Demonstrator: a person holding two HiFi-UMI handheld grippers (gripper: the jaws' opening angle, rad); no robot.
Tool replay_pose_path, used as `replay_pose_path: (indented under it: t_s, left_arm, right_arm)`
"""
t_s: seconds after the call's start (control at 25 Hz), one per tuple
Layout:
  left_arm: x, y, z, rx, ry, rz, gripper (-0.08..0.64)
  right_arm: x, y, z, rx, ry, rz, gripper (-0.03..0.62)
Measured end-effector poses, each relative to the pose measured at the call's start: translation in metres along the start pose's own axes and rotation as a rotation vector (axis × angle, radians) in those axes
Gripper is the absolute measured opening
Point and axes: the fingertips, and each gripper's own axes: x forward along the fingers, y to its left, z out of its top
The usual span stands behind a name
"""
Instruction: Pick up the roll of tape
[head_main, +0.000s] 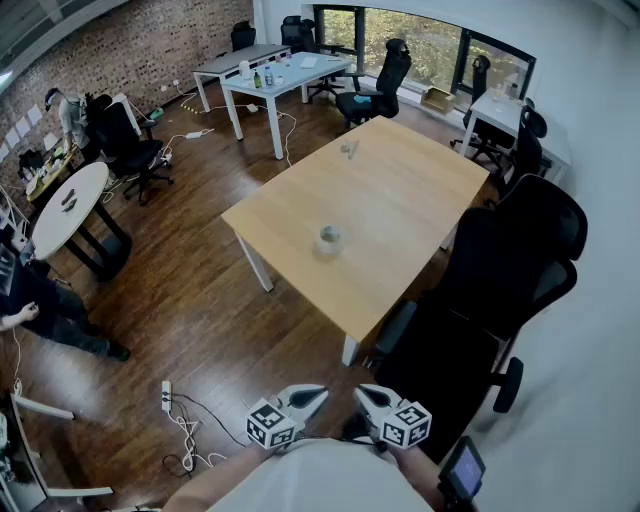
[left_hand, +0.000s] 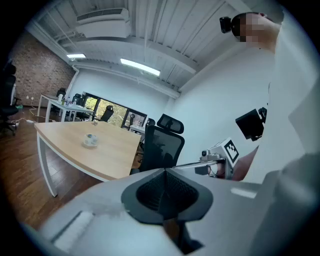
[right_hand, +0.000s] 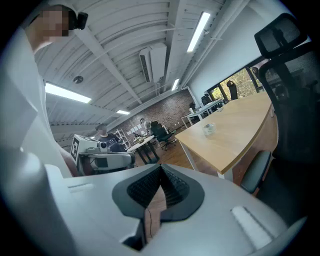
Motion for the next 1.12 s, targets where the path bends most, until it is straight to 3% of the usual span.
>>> replay_pose_path:
  t_s: [0.2, 0.44, 0.6, 0.8, 1.12]
  left_arm:
    - [0.041, 0.008, 0.023, 0.012, -0.002, 0.034, 0.006]
    - [0.054, 0.017, 0.034, -0.010, -0.008, 0.106, 0.006]
    - [0.074, 0.016, 0.034, -0.030, -0.002, 0.089, 0.006]
    - [0.073, 0.034, 0.037, -0.034, -0.027, 0.124, 0.006]
    - [0.064, 0.081, 0.045, -0.039, -0.044, 0.083, 0.006]
  right_arm:
    - [-0.003, -0.036, 0.035, -0.025, -0.012, 0.034, 0.008]
    - [-0.002, -0.053, 0.058, -0.027, -0.015, 0.085, 0.008]
    - [-0.011, -0.070, 0.056, -0.024, -0.005, 0.062, 0.008]
    - [0.010, -0.076, 0.055, -0.056, 0.023, 0.103, 0.008]
    - [0.050, -0.078, 0.071, -0.084, 0.030, 0.041, 0.008]
